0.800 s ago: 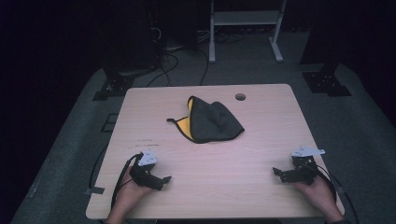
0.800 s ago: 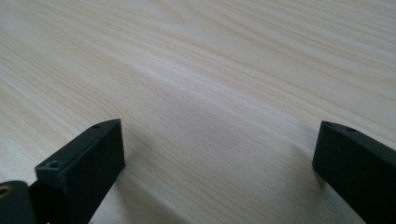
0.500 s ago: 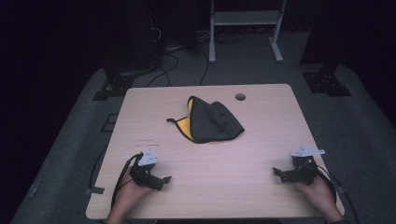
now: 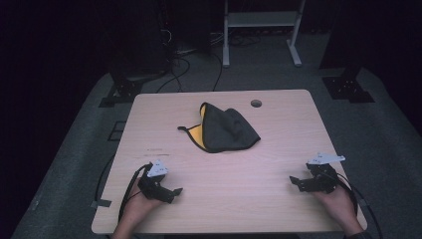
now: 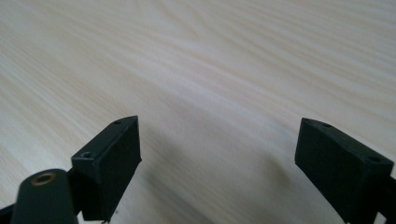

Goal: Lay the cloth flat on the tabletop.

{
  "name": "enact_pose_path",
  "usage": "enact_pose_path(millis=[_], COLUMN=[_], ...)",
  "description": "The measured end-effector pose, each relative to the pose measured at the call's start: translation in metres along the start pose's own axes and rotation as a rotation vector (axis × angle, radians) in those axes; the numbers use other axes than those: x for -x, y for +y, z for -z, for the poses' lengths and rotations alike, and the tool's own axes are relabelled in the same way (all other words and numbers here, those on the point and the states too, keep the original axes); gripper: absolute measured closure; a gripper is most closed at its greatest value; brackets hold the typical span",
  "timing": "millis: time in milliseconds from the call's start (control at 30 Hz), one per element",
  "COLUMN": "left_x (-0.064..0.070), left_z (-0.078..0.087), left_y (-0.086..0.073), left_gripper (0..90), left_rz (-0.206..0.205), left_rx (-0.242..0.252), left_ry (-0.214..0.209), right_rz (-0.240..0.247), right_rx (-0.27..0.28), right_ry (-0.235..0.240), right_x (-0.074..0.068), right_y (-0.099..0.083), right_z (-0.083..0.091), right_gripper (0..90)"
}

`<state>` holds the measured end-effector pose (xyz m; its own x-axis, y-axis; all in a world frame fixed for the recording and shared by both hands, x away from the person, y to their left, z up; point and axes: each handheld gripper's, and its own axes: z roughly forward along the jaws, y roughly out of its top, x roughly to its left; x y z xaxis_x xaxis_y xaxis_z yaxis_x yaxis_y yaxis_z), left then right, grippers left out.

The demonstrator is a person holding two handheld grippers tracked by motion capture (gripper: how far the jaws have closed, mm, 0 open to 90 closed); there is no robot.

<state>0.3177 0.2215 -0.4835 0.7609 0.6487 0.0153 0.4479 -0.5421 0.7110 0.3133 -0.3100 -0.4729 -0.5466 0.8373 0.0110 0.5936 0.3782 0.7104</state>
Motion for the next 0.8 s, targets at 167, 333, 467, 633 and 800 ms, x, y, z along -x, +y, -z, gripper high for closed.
enact_pose_path(millis=[167,333,467,633,800], left_x=[0.000,0.000,-0.001,0.000,0.000], left_z=[0.000,0.000,-0.001,0.000,0.000], left_y=[0.000,0.000,0.000,0.000,0.000], left_gripper=[0.0,0.0,0.0,0.0,0.0], left_rz=[-0.001,0.000,0.002,0.002,0.002], left_rx=[-0.001,0.001,0.001,-0.001,-0.002], left_ry=[0.000,0.000,0.002,0.002,0.002], right_rz=[0.003,0.004,0.024,0.044,0.067], right_rx=[0.017,0.034,0.037,0.042,0.068], right_ry=[0.021,0.053,0.091,0.127,0.155], right_x=[-0.003,-0.009,-0.016,-0.026,-0.035], right_y=[0.014,0.032,0.046,0.063,0.079], right_z=[-0.004,-0.011,-0.022,-0.035,-0.048], right_gripper=[14.3,19.3,20.4,23.2,28.2])
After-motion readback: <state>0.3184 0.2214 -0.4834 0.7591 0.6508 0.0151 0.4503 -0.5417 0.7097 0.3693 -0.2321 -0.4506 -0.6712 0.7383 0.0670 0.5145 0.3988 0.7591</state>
